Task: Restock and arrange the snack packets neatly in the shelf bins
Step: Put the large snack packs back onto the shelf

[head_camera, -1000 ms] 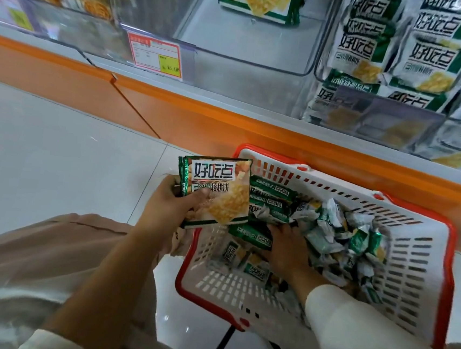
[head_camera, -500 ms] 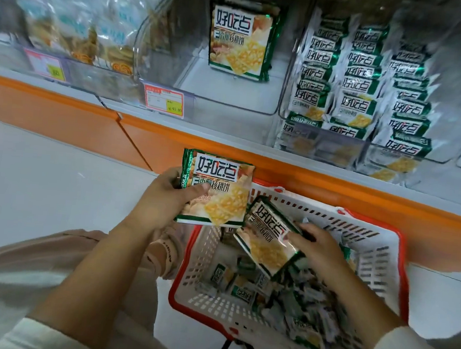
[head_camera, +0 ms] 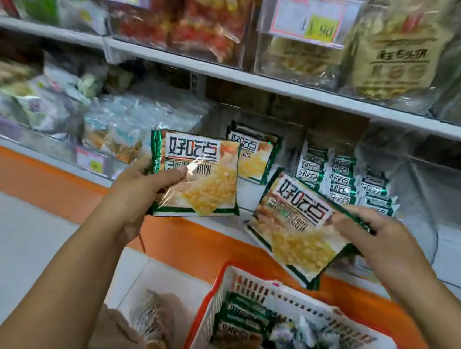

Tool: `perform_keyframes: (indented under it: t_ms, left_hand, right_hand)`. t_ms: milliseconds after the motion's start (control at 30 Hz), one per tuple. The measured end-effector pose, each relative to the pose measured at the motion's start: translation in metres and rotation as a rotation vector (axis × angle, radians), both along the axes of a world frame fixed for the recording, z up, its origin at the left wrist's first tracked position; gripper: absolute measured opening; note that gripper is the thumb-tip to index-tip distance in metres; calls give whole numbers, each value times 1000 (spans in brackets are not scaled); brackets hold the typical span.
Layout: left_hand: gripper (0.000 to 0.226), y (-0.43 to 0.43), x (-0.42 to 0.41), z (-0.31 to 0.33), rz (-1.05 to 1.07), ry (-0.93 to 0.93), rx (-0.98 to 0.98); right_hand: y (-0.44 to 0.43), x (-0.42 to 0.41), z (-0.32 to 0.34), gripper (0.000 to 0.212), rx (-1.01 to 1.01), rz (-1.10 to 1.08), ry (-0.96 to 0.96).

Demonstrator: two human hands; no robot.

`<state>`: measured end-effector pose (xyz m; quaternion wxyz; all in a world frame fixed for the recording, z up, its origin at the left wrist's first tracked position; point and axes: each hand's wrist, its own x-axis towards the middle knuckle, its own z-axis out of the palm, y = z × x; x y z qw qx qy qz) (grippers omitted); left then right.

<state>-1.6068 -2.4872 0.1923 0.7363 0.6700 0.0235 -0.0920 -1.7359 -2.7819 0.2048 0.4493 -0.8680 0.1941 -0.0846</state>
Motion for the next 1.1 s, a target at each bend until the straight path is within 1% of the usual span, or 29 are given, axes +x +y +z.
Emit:
perform_keyframes:
  t_ms: [33,100,167,200,267,300,367,467,533,600,667,733,800,833,867,900,933,967,1000,1033,1067,1100]
  left_hand:
    - [24,6,4,-3,33,9,-15]
    - [23,16,12,-7,61,27,-20]
    - [20,22,16,-8,47,20,-15]
    - [20,24,19,-7,50,22,-17]
    - [16,30,24,-5,42,20,-21]
    - [14,33,28,-6,45,17,-15]
    - [13,38,34,-8,49,23,-1]
    - [14,41,40,-14,52,28,18]
    - [18,41,43,-17,38,27,46]
    - [17,39,46,-17,24,23,61]
    - [19,36,49,-16,12,20,56]
    - [20,33,52,-18,-2,11,63]
    - [20,29,51,-18,-9,15,71]
    - [20,27,52,-19,-18,15,73]
    - [20,25,51,-18,-29,18,78]
    - [20,24,50,-18,-43,27,85]
    - [19,22,48,-17,-56,33,98]
    - [18,22,49,-18,-66,34,110]
    - [18,21,49,-19,-84,33,125]
    - [20,20,50,-20,-108,37,137]
    - [21,18,50,-20,-135,48,143]
    - [21,15,48,-19,-160,54,140]
  right_hand:
    - [6,14,9,28,-45,2,-34]
    - [17,47,22,16,-85,31,-89]
    - [27,85,24,13,-118,81,-116]
    - [31,105,21,15,-142,104,-111]
    - [36,143,12,34,-210,140,-67]
    - [38,161,6,43,-263,160,-15]
    - [45,189,-5,53,-363,207,103]
    - [47,222,-22,57,-523,259,242]
    - [44,237,-30,55,-635,253,280]
    - [37,247,-34,50,-707,201,248]
    - [33,252,-37,40,-745,144,180]
    - [32,257,-40,30,-758,141,165]
    - [34,255,-42,28,-815,137,188]
    - [34,253,-42,29,-851,111,154]
    - [35,249,-43,29,-867,84,77]
    - [40,243,-41,28,-804,83,-30]
    - [46,234,-35,26,-628,117,-113]
    - [56,222,-27,26,-374,191,-124]
    - [66,209,-17,31,-102,303,-65]
    - [76,196,-9,37,99,415,33]
    - [82,186,-4,41,182,521,109]
    - [84,179,0,36,196,593,128]
